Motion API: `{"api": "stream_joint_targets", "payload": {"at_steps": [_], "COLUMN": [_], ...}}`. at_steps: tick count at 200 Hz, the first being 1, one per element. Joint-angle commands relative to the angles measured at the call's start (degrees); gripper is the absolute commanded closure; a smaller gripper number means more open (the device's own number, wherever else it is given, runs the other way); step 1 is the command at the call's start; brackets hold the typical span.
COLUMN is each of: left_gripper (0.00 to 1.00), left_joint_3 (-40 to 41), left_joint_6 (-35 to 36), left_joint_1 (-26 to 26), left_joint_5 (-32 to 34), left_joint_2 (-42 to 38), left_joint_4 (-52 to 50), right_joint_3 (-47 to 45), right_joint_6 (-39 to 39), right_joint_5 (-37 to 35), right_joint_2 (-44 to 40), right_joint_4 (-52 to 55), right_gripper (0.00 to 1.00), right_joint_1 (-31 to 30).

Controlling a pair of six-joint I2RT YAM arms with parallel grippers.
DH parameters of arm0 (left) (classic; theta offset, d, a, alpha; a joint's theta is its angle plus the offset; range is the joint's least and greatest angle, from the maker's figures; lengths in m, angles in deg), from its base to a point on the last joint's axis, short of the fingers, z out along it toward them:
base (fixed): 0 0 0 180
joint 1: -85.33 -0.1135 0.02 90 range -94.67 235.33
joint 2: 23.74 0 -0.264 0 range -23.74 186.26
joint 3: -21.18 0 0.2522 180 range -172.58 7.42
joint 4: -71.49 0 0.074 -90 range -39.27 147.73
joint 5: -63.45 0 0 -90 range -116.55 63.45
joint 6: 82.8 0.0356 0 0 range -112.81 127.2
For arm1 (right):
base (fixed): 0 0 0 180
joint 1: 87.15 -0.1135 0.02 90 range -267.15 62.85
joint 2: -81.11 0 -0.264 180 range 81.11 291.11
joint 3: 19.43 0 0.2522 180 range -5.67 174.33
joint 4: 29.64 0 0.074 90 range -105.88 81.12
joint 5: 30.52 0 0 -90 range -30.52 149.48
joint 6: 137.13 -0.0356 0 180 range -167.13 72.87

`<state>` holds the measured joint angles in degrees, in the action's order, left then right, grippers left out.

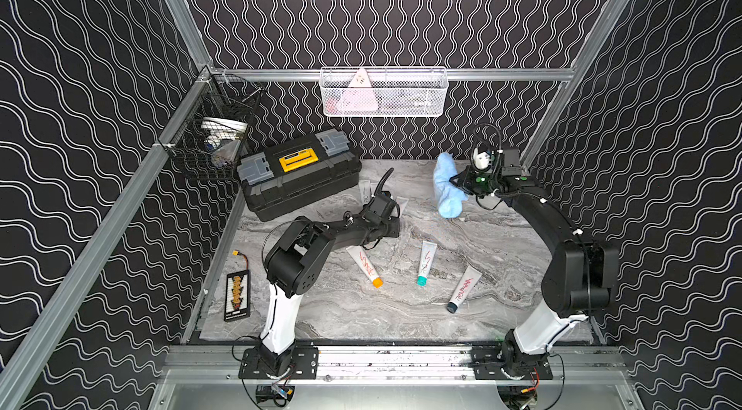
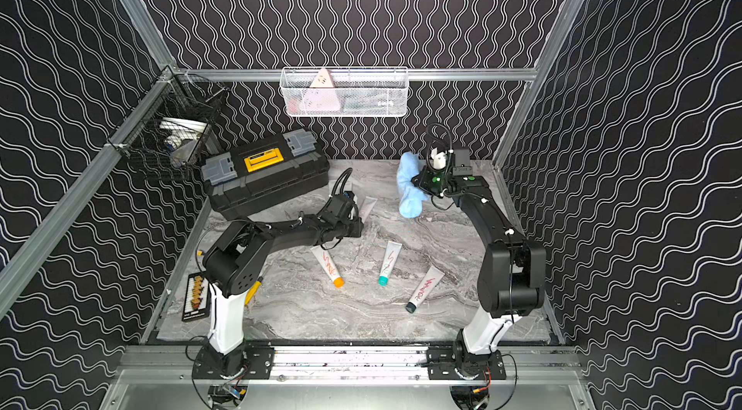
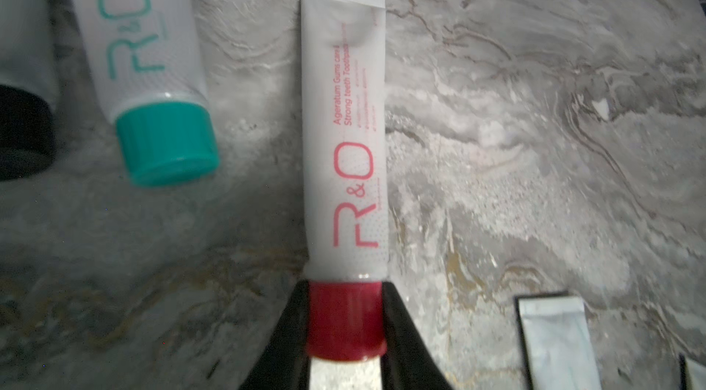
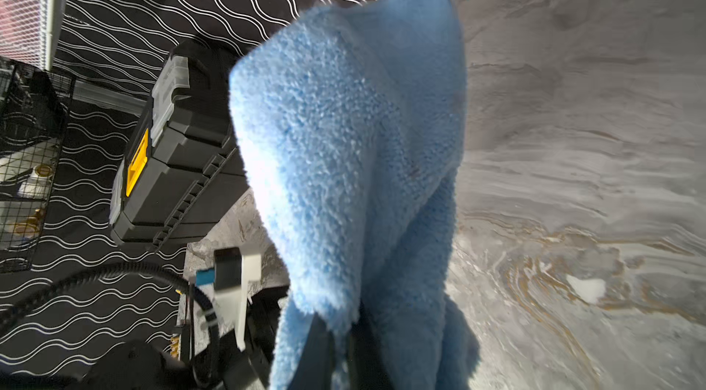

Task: Wipe the surface of the toothpaste tube
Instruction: Move the toothpaste to the center of the board.

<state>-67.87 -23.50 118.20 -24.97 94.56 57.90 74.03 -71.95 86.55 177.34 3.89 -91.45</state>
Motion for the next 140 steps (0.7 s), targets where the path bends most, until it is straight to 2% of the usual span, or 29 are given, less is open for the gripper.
{"api": "stream_joint_targets", "payload": {"at_steps": [1, 63, 87, 123, 140], "left_gripper": [0.87, 0.85, 0.84, 0.79, 0.70], "left_joint_3": [-4.2, -17.0, -21.3, -26.1, -27.4], "left_joint_6": [-5.9, -11.5, -12.8, -14.3, -14.3], "left_joint_1": [0.0, 0.9, 1.3, 1.5, 1.4], "left_joint_5": [6.6, 11.5, 12.8, 13.5, 13.5], "left_joint_2": [1.9, 9.5, 12.3, 15.6, 16.2], "left_joint_4": [-5.2, -13.3, -15.5, -18.2, -19.1], "right_joint_3": [-2.8, -11.2, -12.1, -12.9, -13.3], "right_joint_6": [-0.4, -4.7, -5.4, -6.8, -7.4], "right_joint_5": [0.0, 1.8, 2.2, 4.4, 5.3], "right_joint_2": [-2.3, -7.4, -7.9, -7.4, -7.3], "right_joint_4": [-4.1, -13.3, -13.8, -15.1, -15.8], "right_gripper": [1.00, 1.00, 1.00, 1.00, 1.00], "right_joint_1": [0.9, 3.7, 4.0, 4.8, 5.1]}}
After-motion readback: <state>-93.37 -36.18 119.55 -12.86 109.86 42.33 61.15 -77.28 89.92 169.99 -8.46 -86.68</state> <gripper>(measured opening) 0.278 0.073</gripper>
